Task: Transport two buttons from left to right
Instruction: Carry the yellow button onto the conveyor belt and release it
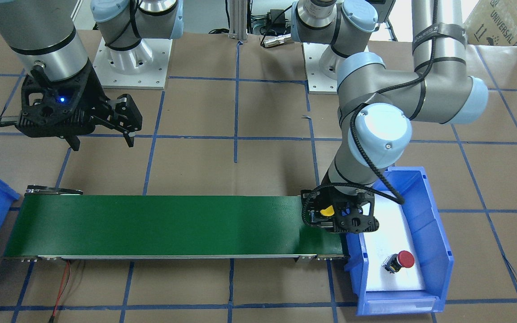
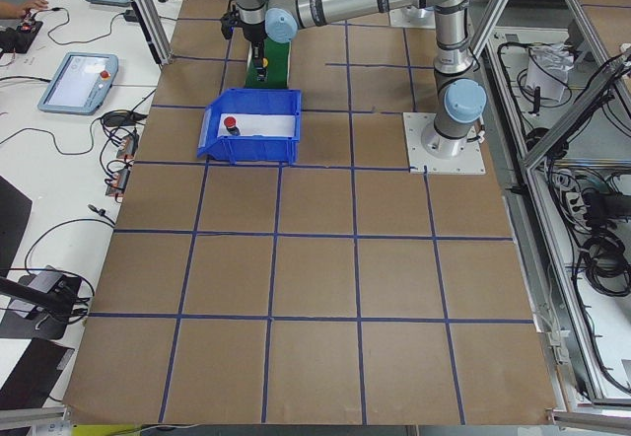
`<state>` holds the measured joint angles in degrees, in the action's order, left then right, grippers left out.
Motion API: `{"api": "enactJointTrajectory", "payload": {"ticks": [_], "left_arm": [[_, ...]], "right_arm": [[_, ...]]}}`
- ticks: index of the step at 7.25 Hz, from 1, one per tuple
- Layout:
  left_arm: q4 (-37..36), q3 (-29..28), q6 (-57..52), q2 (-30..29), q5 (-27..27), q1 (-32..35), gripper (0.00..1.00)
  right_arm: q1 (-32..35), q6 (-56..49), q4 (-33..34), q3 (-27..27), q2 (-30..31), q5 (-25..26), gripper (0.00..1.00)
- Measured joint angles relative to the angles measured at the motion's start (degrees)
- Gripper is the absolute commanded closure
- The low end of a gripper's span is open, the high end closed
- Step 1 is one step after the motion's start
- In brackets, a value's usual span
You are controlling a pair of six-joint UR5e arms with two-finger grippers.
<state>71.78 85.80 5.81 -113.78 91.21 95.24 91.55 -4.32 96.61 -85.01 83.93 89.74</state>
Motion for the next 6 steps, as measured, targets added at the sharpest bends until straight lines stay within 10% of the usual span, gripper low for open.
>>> {"api": "enactJointTrajectory", "payload": {"ticks": [2,4,6], "left_arm": [[-2.9,-0.3,1.1,-2.2,1.7,2.4,0.57],[-3.7,0.2,1.7,-2.4,2.4,2.9,0.00],[-3.7,-0.4,2.3,-2.3,2.4,3.0,0.00]], "right_arm": [[0.1,0.1,0.1,0.0,-0.1,-0.2,0.00],[0.1,0.2,0.2,0.0,-0.1,-0.3,0.00],[0.2,0.2,0.1,0.0,-0.1,-0.3,0.00]]}}
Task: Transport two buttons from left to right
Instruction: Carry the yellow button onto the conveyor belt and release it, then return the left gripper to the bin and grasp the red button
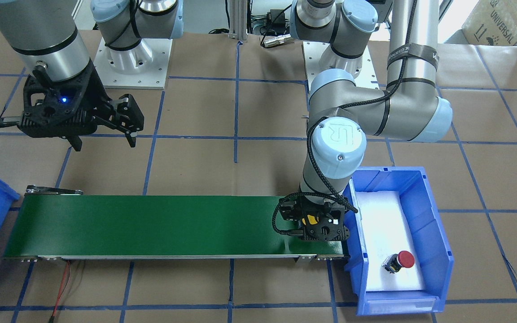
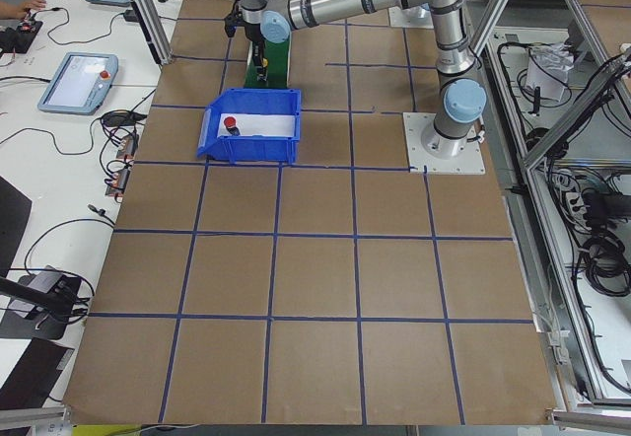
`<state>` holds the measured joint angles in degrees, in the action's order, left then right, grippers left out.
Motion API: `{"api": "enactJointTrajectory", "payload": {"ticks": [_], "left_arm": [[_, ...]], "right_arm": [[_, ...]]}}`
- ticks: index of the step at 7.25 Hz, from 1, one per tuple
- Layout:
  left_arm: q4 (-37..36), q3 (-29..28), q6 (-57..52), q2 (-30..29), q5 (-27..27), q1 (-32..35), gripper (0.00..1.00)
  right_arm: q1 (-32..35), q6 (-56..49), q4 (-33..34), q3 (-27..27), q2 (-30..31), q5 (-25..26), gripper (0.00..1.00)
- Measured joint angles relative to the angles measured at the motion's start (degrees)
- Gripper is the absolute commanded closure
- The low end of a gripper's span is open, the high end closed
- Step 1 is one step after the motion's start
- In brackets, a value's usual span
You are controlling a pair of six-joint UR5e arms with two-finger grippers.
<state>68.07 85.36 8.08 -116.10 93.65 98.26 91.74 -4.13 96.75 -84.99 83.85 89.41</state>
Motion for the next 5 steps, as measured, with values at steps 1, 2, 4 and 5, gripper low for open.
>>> {"api": "enactJointTrajectory", "payload": {"ticks": [1,2,4,5], "left_arm": [[0.3,-0.4,0.5,0.7,-0.1,0.1,0.00],[1.1,-1.4,0.7,1.6,-0.1,0.1,0.00],[4.0,-5.5,0.4,2.1,0.0,-2.3,0.00],[4.6,-6.9,-0.2,1.6,-0.2,-5.4,0.00]], "right_arm": [[-0.1,0.0,-0.1,0.0,0.0,0.1,0.00],[-0.2,-0.2,-0.4,-0.1,0.0,0.1,0.00],[-0.3,-0.4,-1.2,-0.2,0.0,0.2,0.00],[-0.3,-0.4,-1.3,-0.2,0.0,0.2,0.00]]}}
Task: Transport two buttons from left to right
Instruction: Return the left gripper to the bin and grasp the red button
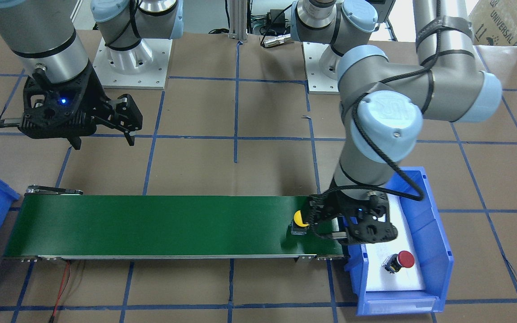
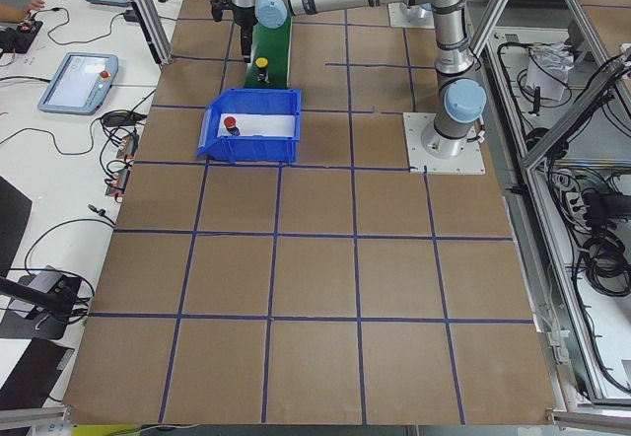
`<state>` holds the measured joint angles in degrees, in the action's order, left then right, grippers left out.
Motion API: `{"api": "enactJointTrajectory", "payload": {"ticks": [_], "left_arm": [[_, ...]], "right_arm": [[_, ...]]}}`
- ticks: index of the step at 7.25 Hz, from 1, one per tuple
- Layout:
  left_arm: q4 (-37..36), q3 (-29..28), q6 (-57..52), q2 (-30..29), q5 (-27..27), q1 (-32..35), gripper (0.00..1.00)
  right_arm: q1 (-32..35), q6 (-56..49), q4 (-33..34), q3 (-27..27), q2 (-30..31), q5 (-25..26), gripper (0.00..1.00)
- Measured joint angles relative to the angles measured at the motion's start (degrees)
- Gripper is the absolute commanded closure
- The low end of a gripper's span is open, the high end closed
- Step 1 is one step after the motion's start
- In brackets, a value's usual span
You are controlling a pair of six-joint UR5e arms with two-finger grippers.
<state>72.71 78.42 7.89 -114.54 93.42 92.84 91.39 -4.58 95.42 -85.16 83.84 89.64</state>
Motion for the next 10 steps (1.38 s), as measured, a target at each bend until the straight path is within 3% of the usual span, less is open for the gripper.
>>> {"api": "enactJointTrajectory", "payload": {"ticks": [4,8,10], "left_arm": [[-1.5,-0.3,-3.4,-3.1,-5.7,-13.2,0.00],[-6.6,2.2,-1.6,-6.4,-6.3,-16.1,0.00],[-8.5,2.8,1.2,-8.5,-6.4,-16.2,0.10]], "right_arm": [[0.0,-0.1,0.0,0.1,0.0,0.1,0.00],[0.1,-0.1,0.0,0.3,0.1,0.5,0.01],[0.0,-2.8,0.4,0.1,-0.1,0.3,0.01]]}}
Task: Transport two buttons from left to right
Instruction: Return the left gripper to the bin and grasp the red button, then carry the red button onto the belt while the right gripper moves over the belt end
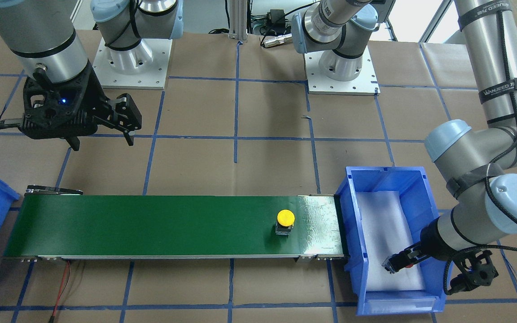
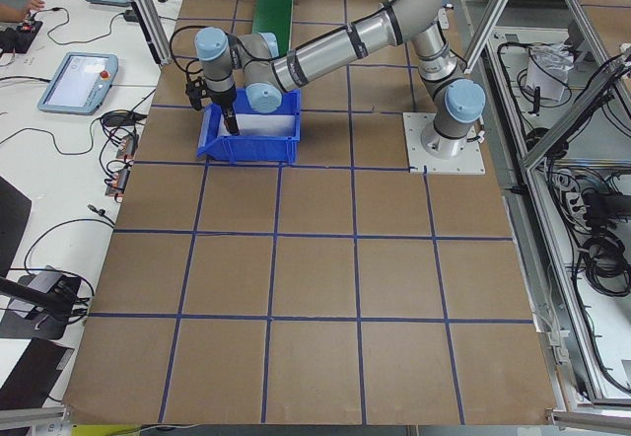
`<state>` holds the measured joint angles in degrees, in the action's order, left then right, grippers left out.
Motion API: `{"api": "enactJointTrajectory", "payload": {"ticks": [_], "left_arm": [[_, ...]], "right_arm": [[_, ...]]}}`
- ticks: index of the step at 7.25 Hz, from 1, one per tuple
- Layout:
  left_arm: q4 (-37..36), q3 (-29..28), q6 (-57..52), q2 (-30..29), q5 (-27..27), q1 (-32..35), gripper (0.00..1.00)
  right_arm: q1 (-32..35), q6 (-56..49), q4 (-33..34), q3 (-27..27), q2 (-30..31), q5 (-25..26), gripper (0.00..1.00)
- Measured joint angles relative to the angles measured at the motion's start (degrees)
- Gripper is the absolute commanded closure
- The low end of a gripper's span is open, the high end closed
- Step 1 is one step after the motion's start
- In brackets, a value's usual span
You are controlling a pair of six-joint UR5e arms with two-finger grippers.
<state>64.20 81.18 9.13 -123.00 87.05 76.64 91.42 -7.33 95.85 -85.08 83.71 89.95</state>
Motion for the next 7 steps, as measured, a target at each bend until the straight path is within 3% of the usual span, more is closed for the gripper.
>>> {"api": "enactJointTrajectory", "payload": {"ticks": [2,3,4,7], "left_arm": [[-2.1,0.0,1.9,-1.0,0.0,0.1,0.33],[-2.6,0.0,2.3,-1.1,0.0,0.2,0.56],[-2.5,0.1,2.5,-1.1,0.0,0.4,0.61],[-1.3,0.1,2.5,-0.1,0.2,0.4,0.61]], "right_arm": [[0.0,-4.8,0.4,-0.2,-0.2,0.1,0.01],[-0.2,-10.2,0.6,-0.3,-0.5,0.1,0.02],[-1.1,-17.4,0.8,-0.4,-1.2,0.1,0.02],[-7.9,-41.6,2.2,-1.1,-2.5,-0.1,0.04]]}}
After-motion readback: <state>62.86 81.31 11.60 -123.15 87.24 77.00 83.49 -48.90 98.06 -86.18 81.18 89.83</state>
